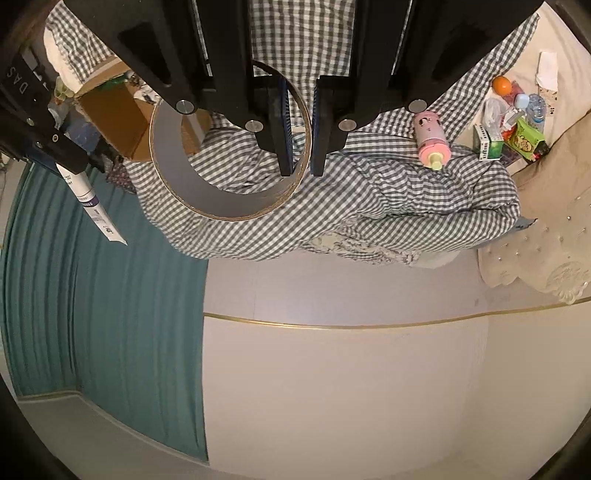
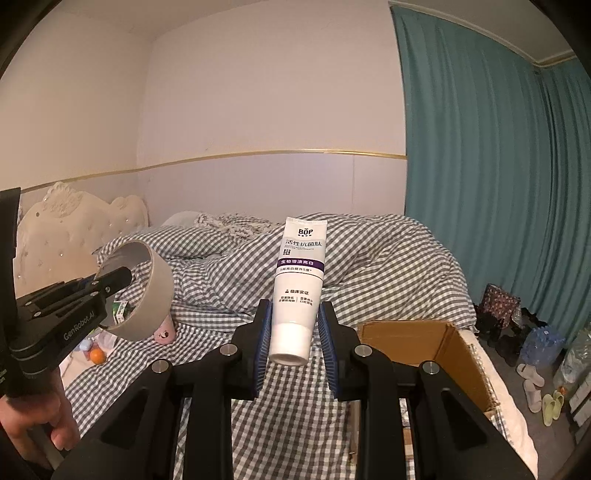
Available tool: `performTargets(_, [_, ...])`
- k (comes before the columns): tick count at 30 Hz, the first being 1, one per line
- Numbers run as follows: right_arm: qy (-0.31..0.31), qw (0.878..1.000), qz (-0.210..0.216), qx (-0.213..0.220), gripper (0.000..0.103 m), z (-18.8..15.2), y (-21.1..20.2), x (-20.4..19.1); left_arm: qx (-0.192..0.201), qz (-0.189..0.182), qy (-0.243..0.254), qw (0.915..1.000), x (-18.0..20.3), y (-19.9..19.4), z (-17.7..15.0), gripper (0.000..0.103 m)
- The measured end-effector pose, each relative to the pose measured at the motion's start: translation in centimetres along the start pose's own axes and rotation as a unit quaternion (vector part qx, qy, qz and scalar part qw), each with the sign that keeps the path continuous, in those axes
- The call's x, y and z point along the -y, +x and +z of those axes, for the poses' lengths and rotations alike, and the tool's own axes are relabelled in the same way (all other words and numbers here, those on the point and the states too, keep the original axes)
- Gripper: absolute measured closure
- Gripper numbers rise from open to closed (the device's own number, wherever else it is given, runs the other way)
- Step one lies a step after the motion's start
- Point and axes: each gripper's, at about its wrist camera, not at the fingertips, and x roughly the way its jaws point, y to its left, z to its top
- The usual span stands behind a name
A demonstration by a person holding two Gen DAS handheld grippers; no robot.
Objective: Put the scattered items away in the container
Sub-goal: 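Lift the tape roll with the left gripper while the right carries the tube over the box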
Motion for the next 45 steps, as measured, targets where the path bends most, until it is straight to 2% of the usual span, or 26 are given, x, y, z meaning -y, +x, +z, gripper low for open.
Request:
performTargets(9, [0.009,0.999,-0.032,0.007,0.078,0.1,-2.3,3.3,-0.003,-0.032,0.008,0.9995,4.0,0.2,-0.1,0.094])
performTargets(28, [0.041,0.991,-0.126,-0.005,0.078,-0.5,-6.6,14.0,-0.024,-0.120,0.039,0.9917,16.5,3.0,-0.5,0.094])
performTargets(36, [0.048,0.990,-0.131,-0.017,0.078,-0.9,-6.0,16.4,-0.038,-0.131,0.048,0.9894,18.7,4.9,-1.0,0.094])
performTargets(45, [0.055,0.990,-0.121,-0.043,0.078,-2.0,-2.0,18.2,-0.067,-0.137,0.063,0.9863,21.1,8.5,-2.2,0.094])
